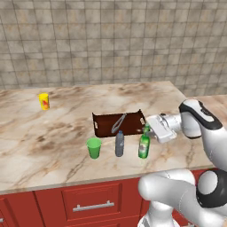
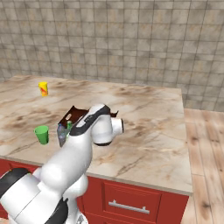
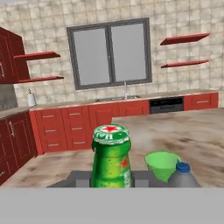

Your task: Place the drinks on the dining counter in a tight cluster.

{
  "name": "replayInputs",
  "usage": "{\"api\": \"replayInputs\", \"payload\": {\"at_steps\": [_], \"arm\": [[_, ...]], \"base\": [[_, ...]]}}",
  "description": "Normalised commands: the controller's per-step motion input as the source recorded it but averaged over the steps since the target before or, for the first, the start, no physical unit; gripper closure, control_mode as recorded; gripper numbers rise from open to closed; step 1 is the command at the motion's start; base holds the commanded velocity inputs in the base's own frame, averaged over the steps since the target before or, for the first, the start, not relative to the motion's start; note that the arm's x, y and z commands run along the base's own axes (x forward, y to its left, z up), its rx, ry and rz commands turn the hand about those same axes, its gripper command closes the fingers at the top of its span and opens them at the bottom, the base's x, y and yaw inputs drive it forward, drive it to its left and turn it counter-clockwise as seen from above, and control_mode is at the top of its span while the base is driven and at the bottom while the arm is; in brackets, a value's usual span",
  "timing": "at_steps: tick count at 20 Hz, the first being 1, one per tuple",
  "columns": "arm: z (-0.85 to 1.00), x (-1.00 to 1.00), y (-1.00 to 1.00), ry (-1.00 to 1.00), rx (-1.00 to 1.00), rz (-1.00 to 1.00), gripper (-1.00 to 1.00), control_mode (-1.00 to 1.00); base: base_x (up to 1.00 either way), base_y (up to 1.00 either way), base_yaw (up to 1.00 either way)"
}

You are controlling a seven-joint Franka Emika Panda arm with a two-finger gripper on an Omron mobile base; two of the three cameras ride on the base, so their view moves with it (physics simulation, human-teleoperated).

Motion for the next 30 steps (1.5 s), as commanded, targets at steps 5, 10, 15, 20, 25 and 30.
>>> {"api": "replayInputs", "payload": {"at_steps": [5, 10, 15, 20, 25, 30], "arm": [[-0.35, 0.29, 0.22, -0.16, -0.06, -0.01, 1.0, -1.0], [-0.2, 0.34, 0.15, -0.13, 0.0, -0.01, 1.0, -1.0], [-0.2, 0.29, 0.04, -0.01, 0.01, 0.0, 1.0, -1.0], [-0.22, 0.28, 0.01, 0.0, 0.01, 0.0, 1.0, -1.0], [-0.27, 0.27, 0.01, 0.0, 0.0, 0.0, 1.0, -1.0], [-0.28, 0.17, 0.01, 0.0, 0.0, 0.0, 1.0, -1.0]], "base": [[0.0, 0.0, 0.0], [0.0, 0.0, 0.0], [0.0, 0.0, 0.0], [0.0, 0.0, 0.0], [0.0, 0.0, 0.0], [0.0, 0.0, 0.0]]}}
